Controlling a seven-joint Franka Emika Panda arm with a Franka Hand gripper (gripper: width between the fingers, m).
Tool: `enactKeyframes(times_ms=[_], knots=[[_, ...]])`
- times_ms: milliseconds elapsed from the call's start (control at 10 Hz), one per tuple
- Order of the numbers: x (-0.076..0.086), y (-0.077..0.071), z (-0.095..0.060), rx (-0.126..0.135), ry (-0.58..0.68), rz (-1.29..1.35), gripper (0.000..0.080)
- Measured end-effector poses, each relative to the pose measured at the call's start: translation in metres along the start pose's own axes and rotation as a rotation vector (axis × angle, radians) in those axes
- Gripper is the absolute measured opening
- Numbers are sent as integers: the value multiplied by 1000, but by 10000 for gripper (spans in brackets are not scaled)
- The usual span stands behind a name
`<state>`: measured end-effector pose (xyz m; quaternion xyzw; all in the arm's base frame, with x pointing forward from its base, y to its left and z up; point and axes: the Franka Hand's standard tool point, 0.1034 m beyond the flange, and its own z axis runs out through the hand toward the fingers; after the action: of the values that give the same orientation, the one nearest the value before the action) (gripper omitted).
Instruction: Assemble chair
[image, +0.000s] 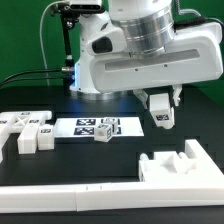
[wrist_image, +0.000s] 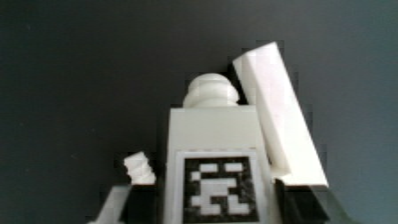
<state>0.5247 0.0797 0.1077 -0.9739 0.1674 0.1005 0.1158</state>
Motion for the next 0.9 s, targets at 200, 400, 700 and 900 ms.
enactKeyframes(times_ms=[200,400,700,900], knots=[[11,2,5,-10,176,-38,284],[25,-16,-11,-69,280,-170,284],[29,-35,-12,-62,472,-265,284],[27,-39,-9,-45,564,-298,284]])
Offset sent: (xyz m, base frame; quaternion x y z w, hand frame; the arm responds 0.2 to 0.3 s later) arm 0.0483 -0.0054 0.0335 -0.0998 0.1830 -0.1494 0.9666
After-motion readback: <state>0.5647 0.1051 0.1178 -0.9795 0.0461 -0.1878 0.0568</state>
